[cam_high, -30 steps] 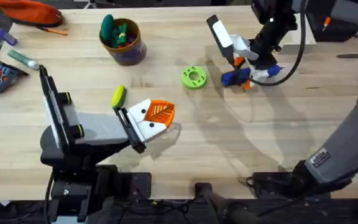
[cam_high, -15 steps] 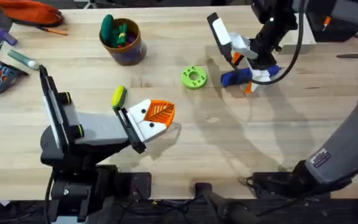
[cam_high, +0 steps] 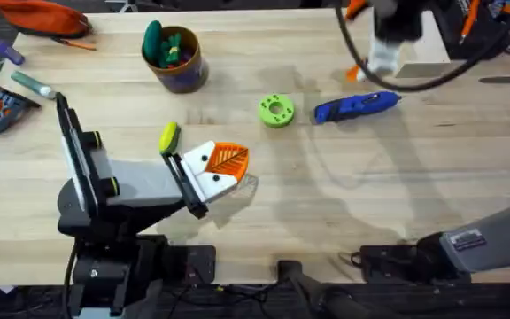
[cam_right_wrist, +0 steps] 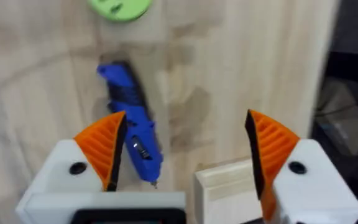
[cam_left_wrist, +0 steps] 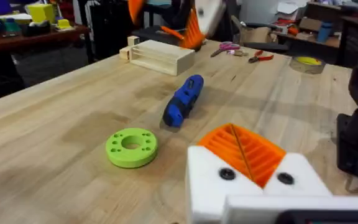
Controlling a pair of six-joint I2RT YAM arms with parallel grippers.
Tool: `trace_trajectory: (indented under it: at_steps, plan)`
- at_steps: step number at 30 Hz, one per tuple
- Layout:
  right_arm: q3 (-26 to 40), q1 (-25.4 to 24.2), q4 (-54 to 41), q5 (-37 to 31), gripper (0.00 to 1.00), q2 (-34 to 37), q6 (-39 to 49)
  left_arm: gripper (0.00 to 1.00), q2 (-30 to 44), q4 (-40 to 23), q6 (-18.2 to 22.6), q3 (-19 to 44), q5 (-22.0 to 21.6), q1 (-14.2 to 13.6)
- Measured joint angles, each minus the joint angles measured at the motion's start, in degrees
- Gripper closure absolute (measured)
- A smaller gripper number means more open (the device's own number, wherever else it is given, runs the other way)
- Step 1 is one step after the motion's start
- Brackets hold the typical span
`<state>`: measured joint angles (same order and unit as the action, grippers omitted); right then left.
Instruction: Pick up the gripper from the table and insert it into the empty holder that is missing its gripper. Then pick up a screw, insert it into the mounting hole, and use the screwdriver to tighten it. Finally, clean up the table by picking up the vegetable and placing it into the bucket.
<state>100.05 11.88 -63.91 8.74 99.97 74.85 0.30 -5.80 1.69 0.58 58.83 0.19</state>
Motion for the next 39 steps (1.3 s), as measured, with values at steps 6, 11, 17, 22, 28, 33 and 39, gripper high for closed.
trace_trajectory:
  at_steps: [6,11,17,22,28,33,39]
  plan:
    - [10.4,3.8,0.0,0.4,0.009,-3.3,-15.4,0.995,0.0,0.0,0.0,0.0,0.0,0.0]
    - [17.5,5.9,0.0,0.8,0.009,-5.8,-27.6,0.995,0.0,0.0,0.0,0.0,0.0,0.0]
    - [19.9,5.8,-1.0,0.8,0.009,-13.6,-40.6,0.995,0.0,0.0,0.0,0.0,0.0,0.0]
    - [20.4,5.8,-5.5,1.2,0.009,-20.4,-47.9,0.995,0.0,0.0,0.0,0.0,0.0,0.0]
    - [20.3,5.8,-9.8,1.3,0.008,-23.2,-52.4,0.995,0.0,0.0,0.0,0.0,0.0,0.0]
    - [14.9,5.8,-7.1,1.1,0.008,-23.8,-55.3,0.995,0.0,0.0,0.0,0.0,0.0,0.0]
    - [2.1,4.6,1.6,0.9,0.008,-24.8,-60.1,0.995,0.0,0.0,0.0,0.0,0.0,0.0]
